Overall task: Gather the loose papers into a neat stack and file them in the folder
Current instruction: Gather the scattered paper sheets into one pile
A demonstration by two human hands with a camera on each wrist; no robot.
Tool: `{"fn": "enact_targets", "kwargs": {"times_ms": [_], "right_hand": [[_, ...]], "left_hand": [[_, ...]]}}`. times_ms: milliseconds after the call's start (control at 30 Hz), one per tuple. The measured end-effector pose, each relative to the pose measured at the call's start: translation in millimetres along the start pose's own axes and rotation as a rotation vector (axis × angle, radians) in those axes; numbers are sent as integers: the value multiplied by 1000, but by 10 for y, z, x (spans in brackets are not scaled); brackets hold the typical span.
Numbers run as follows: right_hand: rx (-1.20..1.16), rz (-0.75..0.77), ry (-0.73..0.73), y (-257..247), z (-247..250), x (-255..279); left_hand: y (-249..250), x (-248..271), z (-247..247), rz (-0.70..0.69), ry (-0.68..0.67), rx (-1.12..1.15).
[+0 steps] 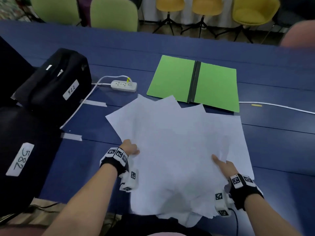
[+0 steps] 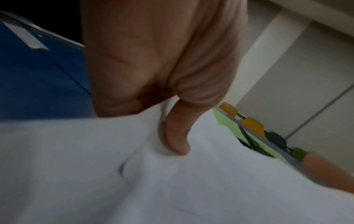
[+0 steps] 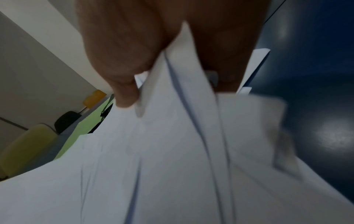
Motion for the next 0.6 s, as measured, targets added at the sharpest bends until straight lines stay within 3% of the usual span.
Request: {"fn": "enact_targets", "kwargs": {"times_ms": [100,267,433,533,600], "right_hand": [[-37,-14,19,-24,-27,-11],[41,12,33,6,-230,-51],[-12,-48,-91,-26,-297,-84],[-51,-20,-67,-21,-292,-120],[-85,-1,-16,5,-282,-138]], "left_hand": [[-102,-92,-193,-42,-74,-121],[-91,-102,-439,-44,-99,217],[-179,-16,-758,-211,-40,6],[-164,47,-756,-252,-70,-24],[-146,42,-612,-239,58,4]]}}
Point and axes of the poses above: each hand's wrist, its own x-axis away from the middle knuckle, its own z-axis out of the back of the hand, y = z × x, the point moved 1 cm from there along -x, towards the middle knuckle, and after that the axes turned 1 degree about z, right-handed, at the moved point
